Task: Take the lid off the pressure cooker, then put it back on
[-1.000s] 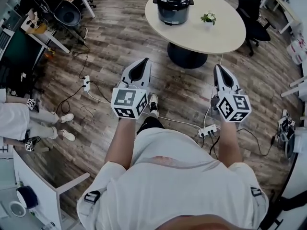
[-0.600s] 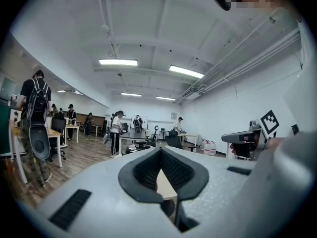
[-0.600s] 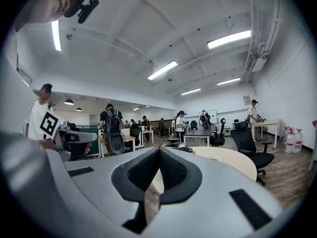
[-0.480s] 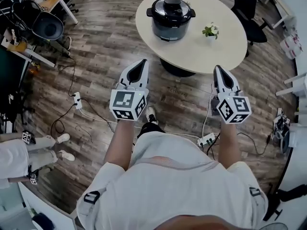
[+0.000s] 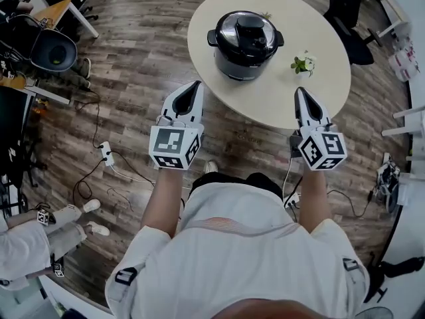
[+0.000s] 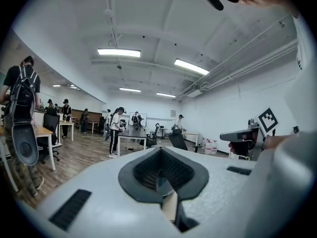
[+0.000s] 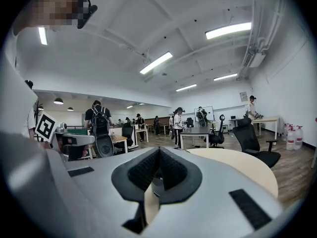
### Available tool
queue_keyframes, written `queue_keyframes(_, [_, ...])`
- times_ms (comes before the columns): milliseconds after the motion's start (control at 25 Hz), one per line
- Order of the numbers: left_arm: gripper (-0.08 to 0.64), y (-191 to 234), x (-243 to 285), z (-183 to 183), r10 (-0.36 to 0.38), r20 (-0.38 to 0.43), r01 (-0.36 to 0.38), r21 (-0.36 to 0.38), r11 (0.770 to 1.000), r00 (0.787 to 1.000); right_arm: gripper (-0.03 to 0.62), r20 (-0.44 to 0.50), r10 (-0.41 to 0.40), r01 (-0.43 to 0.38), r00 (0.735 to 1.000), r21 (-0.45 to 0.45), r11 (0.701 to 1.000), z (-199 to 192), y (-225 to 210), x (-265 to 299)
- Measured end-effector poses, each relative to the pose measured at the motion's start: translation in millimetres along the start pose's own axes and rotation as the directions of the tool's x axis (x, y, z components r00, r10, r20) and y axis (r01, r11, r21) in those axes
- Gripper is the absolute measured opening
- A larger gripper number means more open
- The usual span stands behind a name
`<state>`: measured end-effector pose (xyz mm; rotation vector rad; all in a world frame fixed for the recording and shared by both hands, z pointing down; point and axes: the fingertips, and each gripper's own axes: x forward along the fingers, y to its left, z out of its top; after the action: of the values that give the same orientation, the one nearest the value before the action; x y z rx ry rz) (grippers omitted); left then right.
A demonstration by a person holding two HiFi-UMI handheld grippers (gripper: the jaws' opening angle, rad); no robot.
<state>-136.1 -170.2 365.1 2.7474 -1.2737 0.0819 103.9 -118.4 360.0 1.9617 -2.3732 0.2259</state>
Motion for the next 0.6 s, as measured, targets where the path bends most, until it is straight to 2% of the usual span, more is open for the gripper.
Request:
queue_keyframes(240, [0.005, 6.1, 43.9, 10.0, 0.043, -0.002, -0.043, 0.017, 0.999, 0.999, -0.003, 0.025, 0.037, -0.037, 0.999, 0.001, 0.999, 10.1, -37.5, 41.9])
queue_keyframes(600, [0.005, -38.2, 120.2, 34.8, 0.186, 0.018, -0.187, 0.027, 0.982, 0.982, -0.003, 0.045, 0.173, -0.173, 0.984, 0.000, 0.985, 33.6, -142.9, 90.1])
